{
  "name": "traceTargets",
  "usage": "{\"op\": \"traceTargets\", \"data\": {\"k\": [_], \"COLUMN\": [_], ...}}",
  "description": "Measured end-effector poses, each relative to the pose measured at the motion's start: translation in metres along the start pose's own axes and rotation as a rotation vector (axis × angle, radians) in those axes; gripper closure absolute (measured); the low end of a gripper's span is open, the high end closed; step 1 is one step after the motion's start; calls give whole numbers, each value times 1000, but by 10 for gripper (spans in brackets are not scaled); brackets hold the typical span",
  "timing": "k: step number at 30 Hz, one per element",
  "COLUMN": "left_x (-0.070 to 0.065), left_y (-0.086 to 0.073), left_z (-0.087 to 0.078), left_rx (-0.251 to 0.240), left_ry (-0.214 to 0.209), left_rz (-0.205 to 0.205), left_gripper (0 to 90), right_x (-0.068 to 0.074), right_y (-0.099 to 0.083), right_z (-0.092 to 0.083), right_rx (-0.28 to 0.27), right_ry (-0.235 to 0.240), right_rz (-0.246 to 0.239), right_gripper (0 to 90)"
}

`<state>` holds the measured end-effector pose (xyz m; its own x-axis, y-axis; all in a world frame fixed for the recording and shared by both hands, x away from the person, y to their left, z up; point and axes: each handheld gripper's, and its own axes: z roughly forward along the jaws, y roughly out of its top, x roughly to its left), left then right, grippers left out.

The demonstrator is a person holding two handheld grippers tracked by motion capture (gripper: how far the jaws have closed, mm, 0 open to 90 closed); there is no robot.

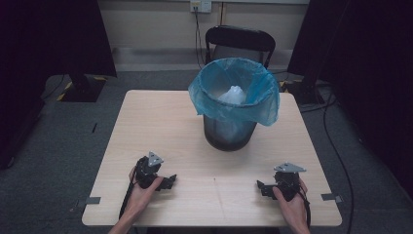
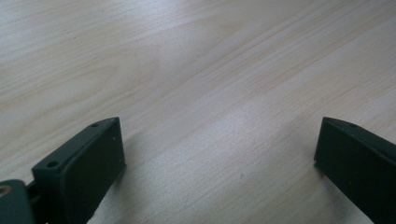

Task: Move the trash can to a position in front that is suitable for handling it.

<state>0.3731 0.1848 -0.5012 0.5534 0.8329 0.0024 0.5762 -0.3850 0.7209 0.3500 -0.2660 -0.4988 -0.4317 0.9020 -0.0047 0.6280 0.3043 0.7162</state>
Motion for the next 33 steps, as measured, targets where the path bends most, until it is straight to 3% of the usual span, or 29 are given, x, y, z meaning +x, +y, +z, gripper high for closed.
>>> {"op": "traceTargets", "data": {"k": [1, 2, 4, 5, 8, 10, 12, 14, 16, 17, 18, 23, 27, 29, 33], "left_x": [0, -1, -2, -2, -5, -5, -6, -6, -6, -7, -8, -9, -9, -8, -6], "left_y": [0, 0, -1, 0, 0, 1, 5, 7, 10, 12, 16, 26, 38, 46, 62], "left_z": [0, -1, -3, -4, -6, -11, -17, -19, -21, -21, -21, -20, -20, -19, -13], "left_rx": [0, -7, -18, -16, -11, -39, -62, -72, -100, -101, -111, -110, -146, -175, -172], "left_ry": [0, -1, 0, 6, -1, -27, -17, -23, -57, -46, -32, -74, -48, -52, -62], "left_rz": [0, 3, -1, 8, 1, -19, -22, -26, -42, -35, -4, -3, 19, 1, -10], "left_gripper": [60, 90, 166, 166, 161, 161, 177, 183, 193, 211, 216, 237, 243, 241, 215], "right_x": [0, 0, 0, 1, 1, 2, 1, 1, 0, -1, -2, -3, -4, -6, -11], "right_y": [0, 2, 3, 3, 5, 8, 13, 15, 19, 21, 25, 34, 45, 52, 65], "right_z": [0, -3, -3, -5, -9, -12, -18, -20, -24, -25, -26, -25, -23, -24, -24], "right_rx": [0, -6, -14, -17, -43, -62, -96, -104, -124, -133, -145, -162, -173, -180, -200], "right_ry": [0, 21, 35, 40, 67, 77, 123, 129, 145, 147, 157, 184, 209, 224, 250], "right_rz": [0, -12, -16, -14, -18, -27, -28, -32, -35, -40, -43, -58, -62, -45, -28], "right_gripper": [85, 203, 169, 136, 156, 162, 185, 200, 227, 231, 276, 403, 496, 509, 538]}}
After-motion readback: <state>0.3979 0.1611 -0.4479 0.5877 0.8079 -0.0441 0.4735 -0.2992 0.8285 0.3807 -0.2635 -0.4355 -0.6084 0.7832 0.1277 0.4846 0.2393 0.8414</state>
